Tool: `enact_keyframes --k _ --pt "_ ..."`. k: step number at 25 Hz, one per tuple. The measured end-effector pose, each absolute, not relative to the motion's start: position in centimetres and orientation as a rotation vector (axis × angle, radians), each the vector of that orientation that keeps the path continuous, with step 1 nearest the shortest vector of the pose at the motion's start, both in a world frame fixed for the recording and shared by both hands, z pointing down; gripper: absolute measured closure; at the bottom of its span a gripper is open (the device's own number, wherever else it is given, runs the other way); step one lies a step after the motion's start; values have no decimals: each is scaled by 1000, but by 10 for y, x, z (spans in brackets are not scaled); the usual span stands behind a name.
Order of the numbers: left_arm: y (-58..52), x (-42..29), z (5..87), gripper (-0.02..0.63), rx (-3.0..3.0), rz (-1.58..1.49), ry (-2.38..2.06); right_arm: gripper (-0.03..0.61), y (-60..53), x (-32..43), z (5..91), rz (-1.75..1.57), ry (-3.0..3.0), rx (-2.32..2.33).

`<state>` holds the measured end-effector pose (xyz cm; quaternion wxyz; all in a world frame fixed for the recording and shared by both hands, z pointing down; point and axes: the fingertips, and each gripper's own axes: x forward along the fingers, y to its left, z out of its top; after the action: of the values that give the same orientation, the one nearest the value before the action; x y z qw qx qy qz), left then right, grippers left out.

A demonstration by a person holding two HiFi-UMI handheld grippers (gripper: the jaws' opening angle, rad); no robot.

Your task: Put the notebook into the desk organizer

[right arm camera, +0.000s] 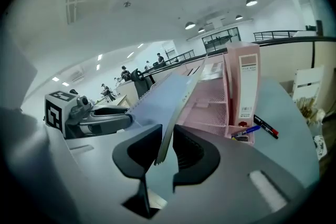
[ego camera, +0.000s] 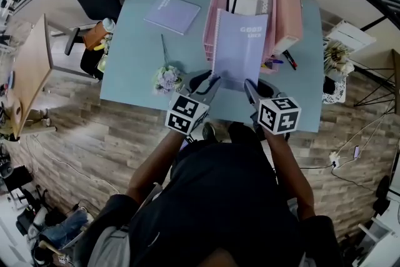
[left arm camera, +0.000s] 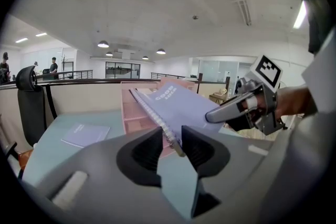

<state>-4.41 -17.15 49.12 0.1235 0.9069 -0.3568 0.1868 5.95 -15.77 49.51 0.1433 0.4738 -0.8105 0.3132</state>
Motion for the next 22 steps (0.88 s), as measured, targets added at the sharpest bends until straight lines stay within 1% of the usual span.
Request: enact_keyframes --k 6,22 --pt "-129 -49 490 445 2679 568 -997 512 -116 49 497 846 -2326 1330" --pt "-60 -58 491 445 2730 593 -907 511 -47 35 508 867 -2329 1340"
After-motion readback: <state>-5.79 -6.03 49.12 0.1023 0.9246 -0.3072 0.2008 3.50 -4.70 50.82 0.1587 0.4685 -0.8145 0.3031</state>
